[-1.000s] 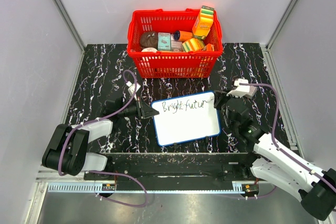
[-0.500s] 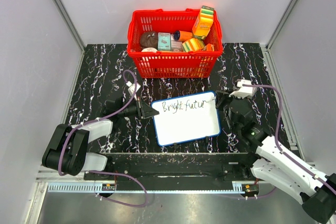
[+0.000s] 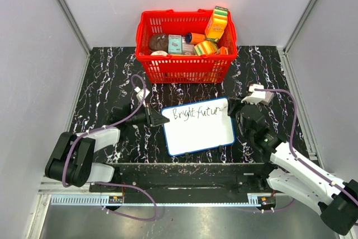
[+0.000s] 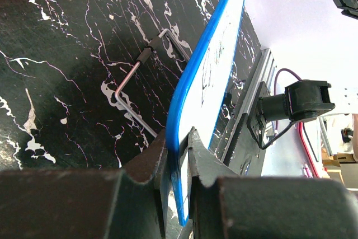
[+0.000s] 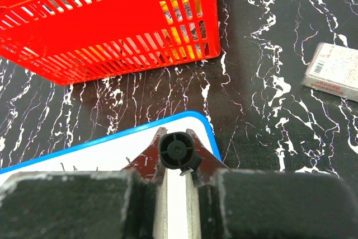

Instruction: Write a sentence on the whiteboard

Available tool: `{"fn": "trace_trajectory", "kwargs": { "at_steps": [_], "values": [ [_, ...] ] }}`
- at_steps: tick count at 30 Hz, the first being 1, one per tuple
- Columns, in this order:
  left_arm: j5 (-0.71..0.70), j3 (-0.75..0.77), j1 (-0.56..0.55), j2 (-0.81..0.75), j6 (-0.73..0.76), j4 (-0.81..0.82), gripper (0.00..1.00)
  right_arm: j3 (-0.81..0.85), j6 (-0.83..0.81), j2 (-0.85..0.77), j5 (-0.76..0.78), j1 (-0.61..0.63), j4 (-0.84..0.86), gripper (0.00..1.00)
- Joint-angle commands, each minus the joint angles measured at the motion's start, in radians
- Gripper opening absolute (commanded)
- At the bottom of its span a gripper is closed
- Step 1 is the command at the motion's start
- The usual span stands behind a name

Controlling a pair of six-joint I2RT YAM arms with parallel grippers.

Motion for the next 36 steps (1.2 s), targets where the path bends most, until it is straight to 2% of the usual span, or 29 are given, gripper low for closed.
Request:
{"fn": "trace_trajectory", "kwargs": {
  "at_steps": [1, 23, 36],
  "values": [
    [-0.118, 0.007, 0.005, 0.027, 0.116, -0.039, 0.0, 0.014, 0.005, 0.012, 0.003, -0.007, 0.024, 0.0],
    [-0.12, 0.007, 0.005, 0.025, 0.115, -0.039, 0.0, 0.06, -0.013, 0.028, 0.107, -0.025, -0.018, 0.0],
    [-0.118, 0.007, 0.005, 0.024, 0.116, -0.039, 0.0, 0.082, -0.019, 0.046, 0.055, -0.042, 0.01, 0.0]
  ]
}}
